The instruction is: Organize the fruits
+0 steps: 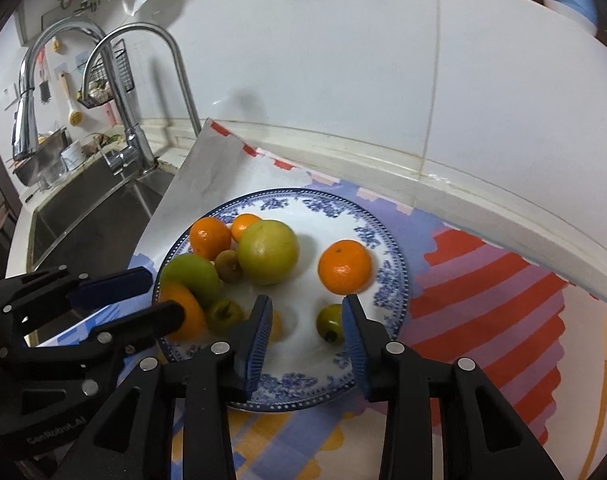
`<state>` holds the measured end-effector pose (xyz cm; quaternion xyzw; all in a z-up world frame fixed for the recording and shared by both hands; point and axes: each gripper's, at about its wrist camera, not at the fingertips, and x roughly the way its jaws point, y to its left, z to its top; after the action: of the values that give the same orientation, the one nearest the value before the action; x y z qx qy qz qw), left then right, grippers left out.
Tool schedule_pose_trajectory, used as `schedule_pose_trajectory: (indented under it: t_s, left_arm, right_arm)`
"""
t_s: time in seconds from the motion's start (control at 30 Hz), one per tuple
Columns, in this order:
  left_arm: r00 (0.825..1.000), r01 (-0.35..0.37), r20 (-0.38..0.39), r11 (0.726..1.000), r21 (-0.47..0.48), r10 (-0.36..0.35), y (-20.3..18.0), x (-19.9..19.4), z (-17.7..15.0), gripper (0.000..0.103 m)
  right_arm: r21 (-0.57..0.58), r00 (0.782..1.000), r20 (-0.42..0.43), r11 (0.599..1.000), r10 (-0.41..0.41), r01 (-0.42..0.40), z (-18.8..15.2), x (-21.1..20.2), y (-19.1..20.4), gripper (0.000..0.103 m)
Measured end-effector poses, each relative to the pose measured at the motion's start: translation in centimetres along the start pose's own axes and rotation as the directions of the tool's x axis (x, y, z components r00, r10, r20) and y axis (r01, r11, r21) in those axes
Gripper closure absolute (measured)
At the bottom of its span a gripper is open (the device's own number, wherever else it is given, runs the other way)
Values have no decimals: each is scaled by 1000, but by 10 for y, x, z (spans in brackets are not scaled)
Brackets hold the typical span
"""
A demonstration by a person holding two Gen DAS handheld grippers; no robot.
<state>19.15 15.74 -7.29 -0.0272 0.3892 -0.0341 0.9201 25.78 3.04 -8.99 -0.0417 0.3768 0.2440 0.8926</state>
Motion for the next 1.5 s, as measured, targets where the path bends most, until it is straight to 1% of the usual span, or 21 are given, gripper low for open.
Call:
schedule_pose_trajectory:
  t_s: [0.2, 0.27, 0.37, 0.43, 0.47, 0.5, 0.53, 0.6, 0.7, 0.87, 0.93, 1.0, 1.03, 1.13, 1.17, 1.2, 1.3, 1.43, 1.5]
  left_arm:
    - [999, -15, 29, 1000, -8, 15, -6, -20, -3, 65]
    - [998, -31, 47, 1000, -4, 31, -11, -30, -4, 63]
    - [996, -51, 76, 999, -15, 52, -18, -50, -5, 57]
    - [992, -55, 112, 998, -14, 57, -25, -66, -9, 52]
    - [990, -52, 133, 999, -9, 53, -30, -76, -14, 51]
    - [988, -51, 149, 999, -5, 51, -34, -83, -18, 48]
    - [986, -51, 161, 999, 0, 51, -38, -90, -23, 46]
    - [982, -65, 177, 998, 9, 63, -43, -103, -35, 46]
    - [981, -73, 184, 997, 21, 68, -50, -119, -58, 45]
    - [990, -45, 134, 999, 8, 44, -43, -124, -85, 45]
    - [991, -61, 117, 998, 3, 60, -38, -123, -93, 45]
    - [990, -73, 119, 997, 6, 72, -32, -128, -105, 46]
    - [990, -66, 127, 998, 9, 64, -31, -133, -112, 46]
    - [988, -70, 139, 997, 39, 64, -28, -143, -129, 45]
    - [988, -82, 135, 995, 48, 75, -28, -143, -134, 45]
    - [987, -97, 133, 995, 38, 91, -24, -145, -138, 45]
    - [990, -83, 118, 997, 9, 81, -16, -150, -147, 45]
    - [987, -116, 112, 993, 18, 113, -9, -157, -161, 45]
    - [989, -117, 92, 993, 10, 116, -5, -156, -167, 46]
  right_arm:
    - [15, 998, 42, 999, -49, 48, -9, -30, -3, 66]
    - [21, 995, 65, 997, -71, 70, -12, -45, -4, 66]
    - [43, 990, 96, 994, -105, 102, -18, -68, -6, 66]
    - [59, 986, 117, 992, -116, 110, -23, -85, -7, 64]
    - [66, 983, 127, 990, -129, 121, -27, -93, -8, 60]
    - [73, 981, 136, 989, -139, 130, -30, -101, -9, 57]
    - [78, 978, 148, 988, -145, 135, -36, -111, -9, 56]
    - [91, 975, 151, 985, -161, 149, -45, -124, -10, 53]
    - [122, 972, 158, 980, -174, 156, -63, -142, -9, 53]
    - [129, 981, 132, 984, -144, 127, -89, -152, 6, 53]
    - [117, 985, 113, 986, -131, 118, -100, -150, 16, 53]
    - [93, 988, 96, 990, -118, 110, -107, -146, 26, 53]
    - [86, 989, 89, 990, -122, 114, -110, -145, 31, 53]
    - [83, 994, 61, 993, -89, 84, -119, -143, 43, 53]
    - [72, 995, 59, 994, -84, 79, -122, -143, 48, 53]
    - [55, 995, 55, 996, -79, 75, -126, -142, 55, 53]
    - [41, 997, 36, 997, -67, 66, -132, -140, 67, 53]
    - [8, 999, 3, 999, -45, 45, -139, -137, 85, 53]
    - [-14, 999, -2, 999, -36, 36, -140, -136, 91, 53]
